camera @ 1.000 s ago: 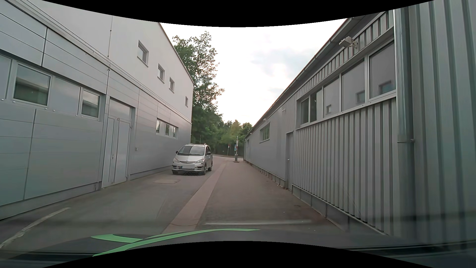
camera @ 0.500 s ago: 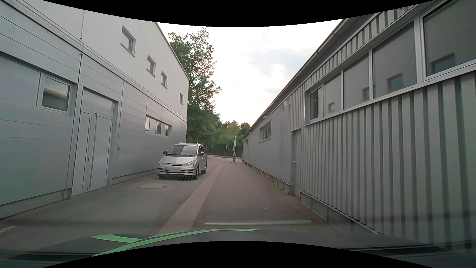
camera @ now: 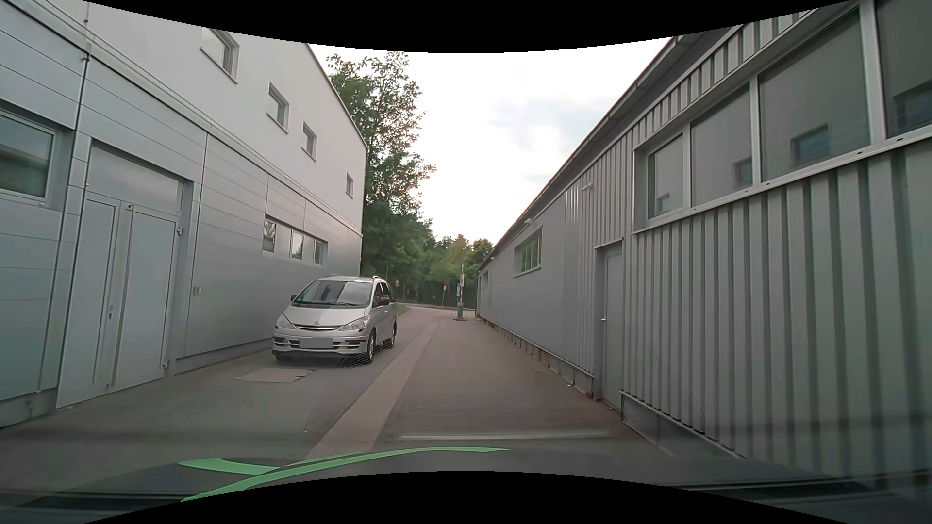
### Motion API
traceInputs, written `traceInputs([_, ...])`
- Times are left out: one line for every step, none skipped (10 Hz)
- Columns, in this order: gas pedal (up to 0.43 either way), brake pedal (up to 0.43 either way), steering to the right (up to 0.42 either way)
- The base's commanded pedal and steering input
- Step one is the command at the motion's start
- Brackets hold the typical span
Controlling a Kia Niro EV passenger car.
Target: Follow the waypoints while adhering to traffic rules and regulations
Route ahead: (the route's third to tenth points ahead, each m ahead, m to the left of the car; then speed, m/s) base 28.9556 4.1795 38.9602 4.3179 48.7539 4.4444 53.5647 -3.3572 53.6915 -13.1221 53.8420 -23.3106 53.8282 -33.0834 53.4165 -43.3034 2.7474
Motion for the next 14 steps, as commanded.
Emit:
traceInputs([0.059, 0.0, -0.008])
traceInputs([0.059, 0.0, -0.003])
traceInputs([0.059, 0.0, 0.008])
traceInputs([0.059, 0.0, 0.014])
traceInputs([0.047, 0.0, 0.013])
traceInputs([0.039, 0.0, 0.004])
traceInputs([0.039, 0.0, 0.001])
traceInputs([0.039, 0.0, 0.002])
traceInputs([0.039, 0.0, 0.003])
traceInputs([0.039, 0.0, 0.005])
traceInputs([0.039, 0.0, 0.004])
traceInputs([0.039, 0.0, 0.001])
traceInputs([0.039, 0.0, 0.001])
traceInputs([0.039, 0.0, 0.001])
